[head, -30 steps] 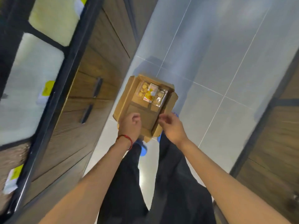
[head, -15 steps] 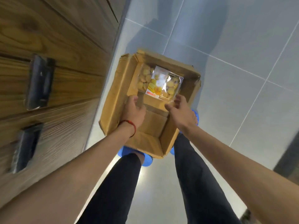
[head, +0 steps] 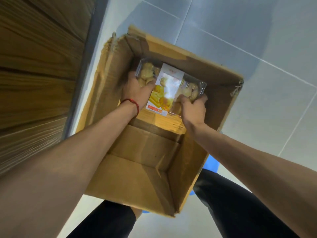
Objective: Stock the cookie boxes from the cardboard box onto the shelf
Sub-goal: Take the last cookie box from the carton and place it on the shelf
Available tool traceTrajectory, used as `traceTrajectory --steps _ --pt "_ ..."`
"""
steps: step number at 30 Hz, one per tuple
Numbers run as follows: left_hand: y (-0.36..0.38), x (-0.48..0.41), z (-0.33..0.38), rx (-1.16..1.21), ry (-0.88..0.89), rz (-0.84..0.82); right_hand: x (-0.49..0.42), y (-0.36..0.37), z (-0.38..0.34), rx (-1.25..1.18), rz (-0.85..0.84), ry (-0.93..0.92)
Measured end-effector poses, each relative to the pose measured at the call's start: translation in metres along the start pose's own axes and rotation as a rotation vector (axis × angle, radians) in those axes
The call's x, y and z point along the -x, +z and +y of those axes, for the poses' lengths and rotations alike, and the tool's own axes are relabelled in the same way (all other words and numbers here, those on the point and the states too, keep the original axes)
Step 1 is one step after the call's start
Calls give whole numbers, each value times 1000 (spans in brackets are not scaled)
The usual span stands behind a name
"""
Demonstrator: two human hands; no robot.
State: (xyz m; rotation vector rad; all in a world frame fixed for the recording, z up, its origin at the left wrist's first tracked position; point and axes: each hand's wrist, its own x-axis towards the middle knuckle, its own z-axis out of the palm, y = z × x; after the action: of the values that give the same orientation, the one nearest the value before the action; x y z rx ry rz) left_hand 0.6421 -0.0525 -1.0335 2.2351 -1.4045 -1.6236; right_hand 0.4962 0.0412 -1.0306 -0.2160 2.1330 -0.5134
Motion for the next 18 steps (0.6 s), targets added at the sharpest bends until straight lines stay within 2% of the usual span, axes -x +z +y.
traceTrajectory --steps 5,11,18 --pt "-6 21 -2 15 -29 25 20 -9 -5 32 16 -10" --pt "-41 101 23 105 -20 109 90 -56 -25 67 -63 -56" --pt "-101 218 64 137 -36 46 189 -126 -61 -4 -92 -139"
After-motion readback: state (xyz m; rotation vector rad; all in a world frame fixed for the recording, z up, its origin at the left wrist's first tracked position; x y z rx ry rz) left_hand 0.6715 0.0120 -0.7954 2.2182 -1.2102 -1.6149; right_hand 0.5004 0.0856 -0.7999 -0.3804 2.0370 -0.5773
